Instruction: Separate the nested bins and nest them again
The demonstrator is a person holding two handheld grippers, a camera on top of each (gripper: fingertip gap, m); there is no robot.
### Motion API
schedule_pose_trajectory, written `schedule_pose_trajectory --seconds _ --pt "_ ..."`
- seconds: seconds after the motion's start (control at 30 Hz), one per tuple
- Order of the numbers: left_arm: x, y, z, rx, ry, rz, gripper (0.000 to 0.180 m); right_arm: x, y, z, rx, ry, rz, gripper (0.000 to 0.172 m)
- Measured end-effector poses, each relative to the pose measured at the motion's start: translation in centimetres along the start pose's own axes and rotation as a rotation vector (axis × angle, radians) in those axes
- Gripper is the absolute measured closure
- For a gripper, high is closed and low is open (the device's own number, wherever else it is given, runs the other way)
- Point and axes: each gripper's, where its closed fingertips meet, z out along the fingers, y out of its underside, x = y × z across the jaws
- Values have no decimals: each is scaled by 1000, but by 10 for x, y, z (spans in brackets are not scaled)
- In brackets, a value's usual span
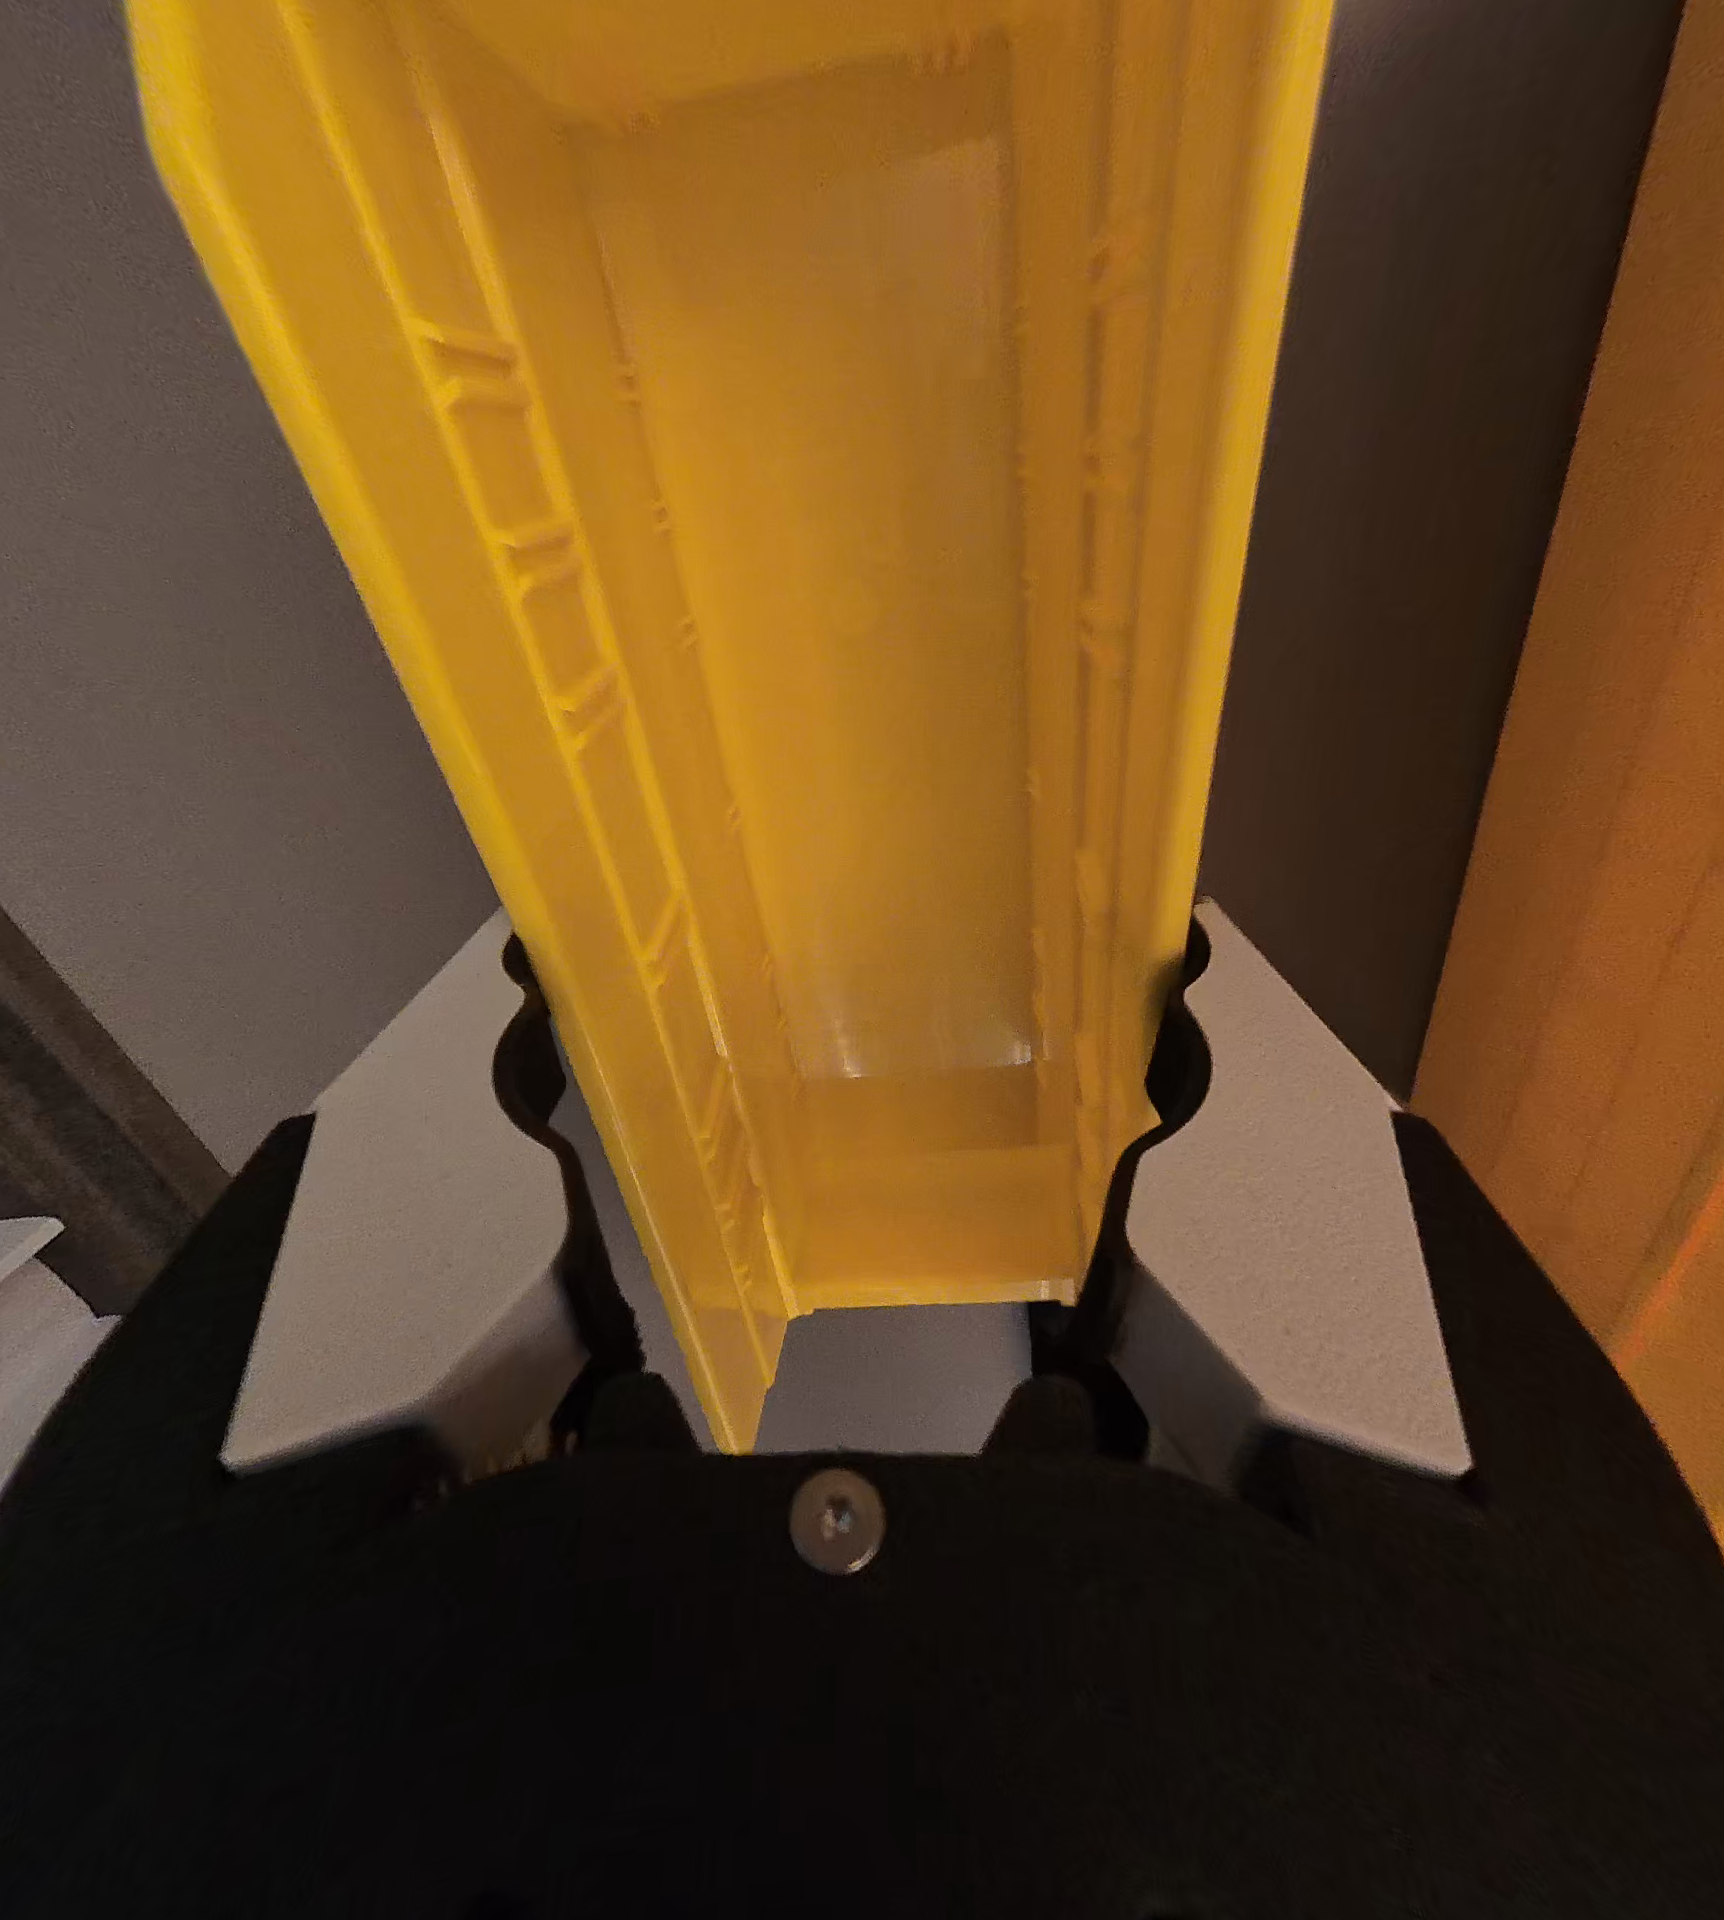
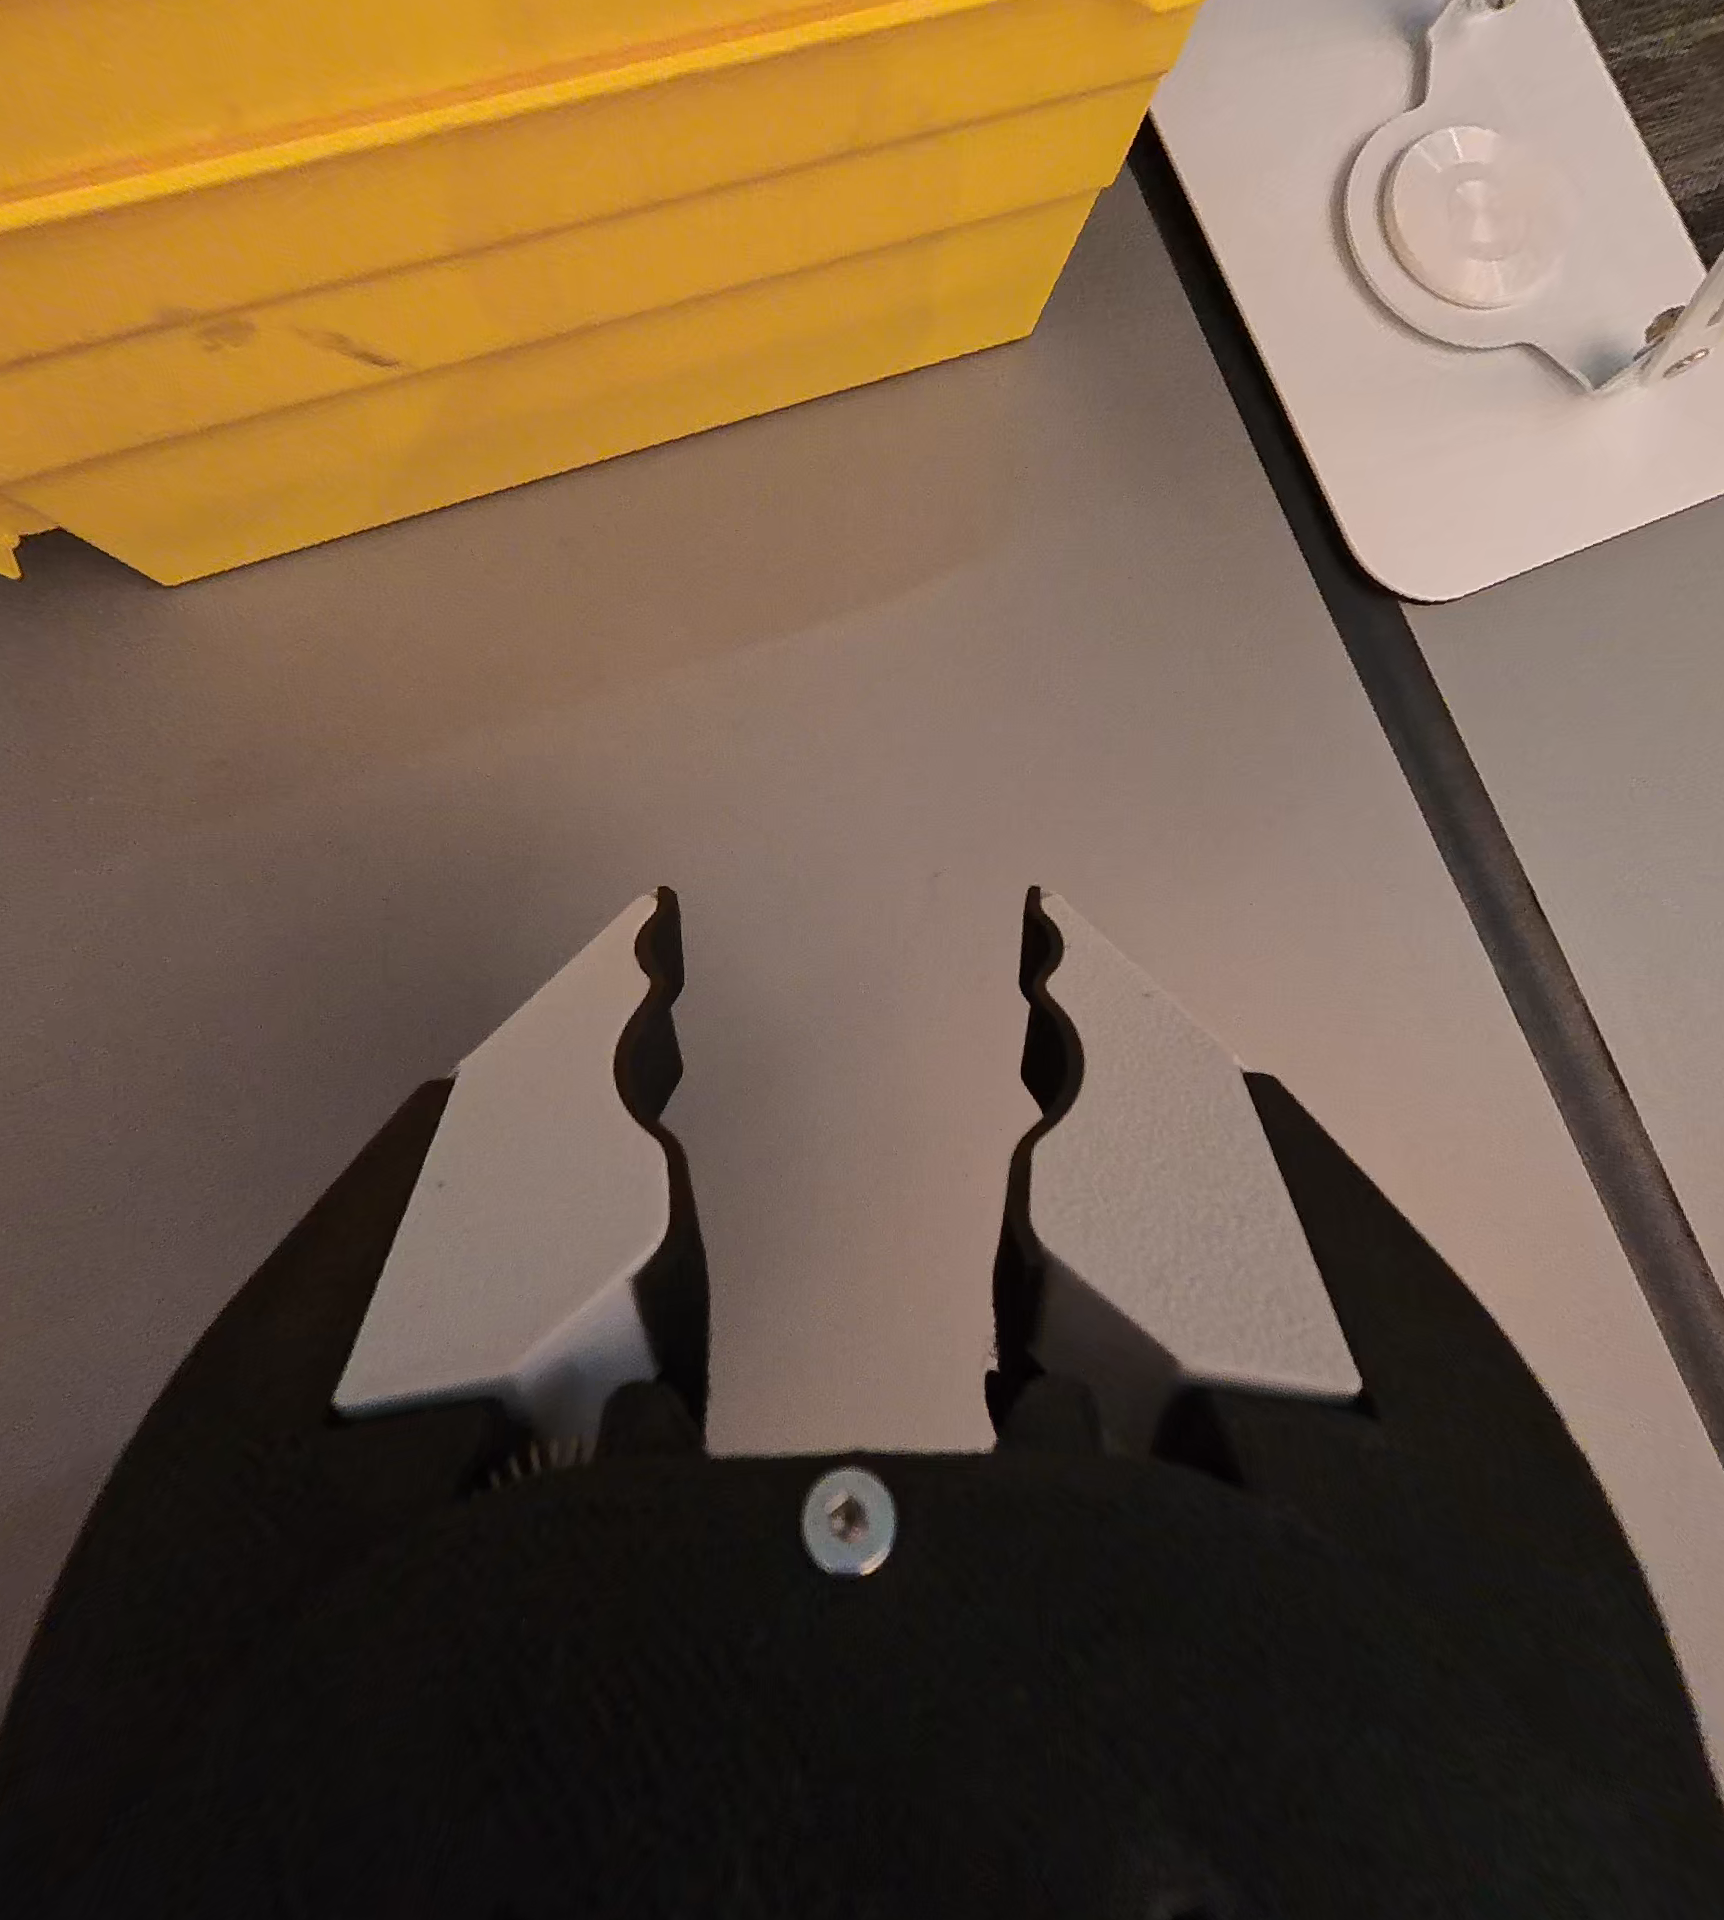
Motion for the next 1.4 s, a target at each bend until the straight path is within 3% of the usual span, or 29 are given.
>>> schedule_pose_trajectory --seconds 0.03,0.37,0.6,0.87,1.0,1.4 --pt "1 0 1 -4 3 -3 63 0 0 0 -1 -1 1 105" --pt "5 3 -2 14 40 -42 53 0 2 1 -2 -14 9 105" --pt "23 -28 -79 237 150 -99 62 0 4 2 -9 -21 10 105" --pt "122 -58 -150 425 231 -44 66 -3 6 1 -19 -32 7 105" --pt "154 -56 -139 379 224 -17 48 -6 4 0 -13 -38 0 105" --pt "172 -44 -82 181 131 -14 46 -4 7 -1 -12 -48 12 105"
